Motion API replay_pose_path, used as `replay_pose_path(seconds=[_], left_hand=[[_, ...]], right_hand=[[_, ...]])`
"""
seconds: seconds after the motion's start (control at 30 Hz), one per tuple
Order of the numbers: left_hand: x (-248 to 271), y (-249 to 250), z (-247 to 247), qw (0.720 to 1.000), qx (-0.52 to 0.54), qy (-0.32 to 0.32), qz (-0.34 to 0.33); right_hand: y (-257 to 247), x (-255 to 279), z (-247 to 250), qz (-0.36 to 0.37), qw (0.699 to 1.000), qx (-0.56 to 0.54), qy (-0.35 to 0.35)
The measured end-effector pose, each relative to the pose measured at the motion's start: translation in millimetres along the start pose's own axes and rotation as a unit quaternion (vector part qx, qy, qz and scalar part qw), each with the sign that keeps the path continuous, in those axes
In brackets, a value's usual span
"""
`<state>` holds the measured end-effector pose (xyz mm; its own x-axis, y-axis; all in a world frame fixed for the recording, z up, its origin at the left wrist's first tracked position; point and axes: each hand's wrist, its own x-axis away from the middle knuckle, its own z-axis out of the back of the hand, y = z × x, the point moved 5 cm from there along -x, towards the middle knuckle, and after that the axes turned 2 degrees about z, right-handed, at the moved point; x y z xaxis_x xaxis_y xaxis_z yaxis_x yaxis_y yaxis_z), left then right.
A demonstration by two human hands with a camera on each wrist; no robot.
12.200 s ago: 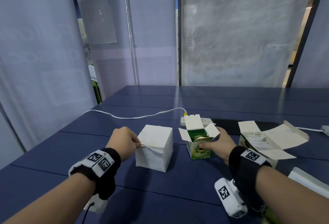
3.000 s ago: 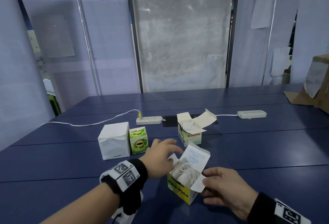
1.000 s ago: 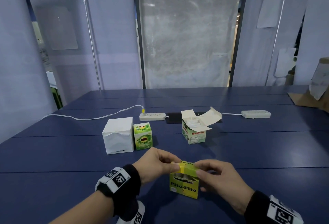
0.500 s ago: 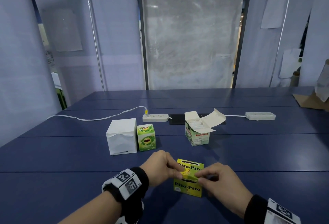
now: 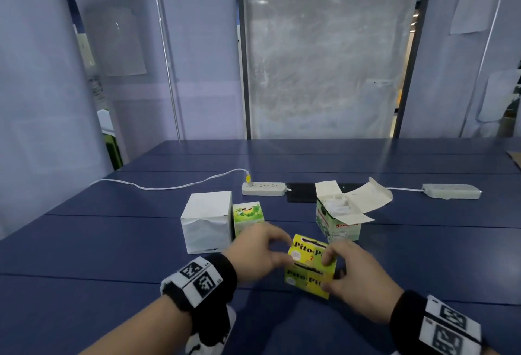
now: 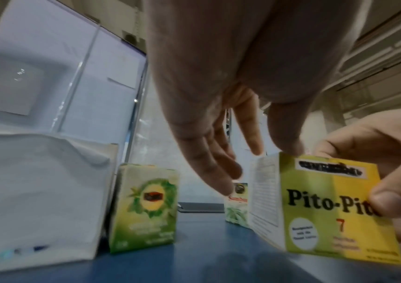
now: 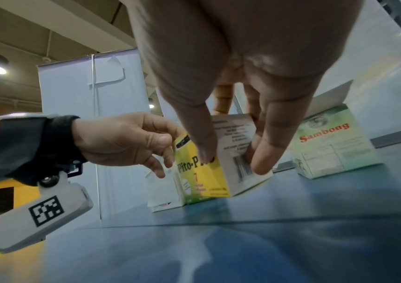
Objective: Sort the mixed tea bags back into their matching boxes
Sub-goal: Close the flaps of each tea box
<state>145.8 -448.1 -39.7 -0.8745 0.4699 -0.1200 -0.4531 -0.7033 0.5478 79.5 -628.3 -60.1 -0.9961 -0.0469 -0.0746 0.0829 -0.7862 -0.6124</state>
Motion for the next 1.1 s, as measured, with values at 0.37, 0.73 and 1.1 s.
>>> replay_pose_path(seconds=[0.37,0.73,1.1], left_hand=[[-39.9,-70.5,50.0,0.953,-0.268,0.039,0.134],[-53.3,-64.1,49.8,0.959,-0.255,0.032,0.123],[-67.8,-23.3,15.1,0.939,-0.335,-0.069,-0.029]], right_hand=[[-0.5,-105.9,-21.9,-0.041,0.997,0.053,-0.035],[3.4,-125.9,-33.2,-0.017,0.998,-0.005,-0.067],[17.2,-123.9,-41.0,-0.009,0.981,-0.181,-0.062]])
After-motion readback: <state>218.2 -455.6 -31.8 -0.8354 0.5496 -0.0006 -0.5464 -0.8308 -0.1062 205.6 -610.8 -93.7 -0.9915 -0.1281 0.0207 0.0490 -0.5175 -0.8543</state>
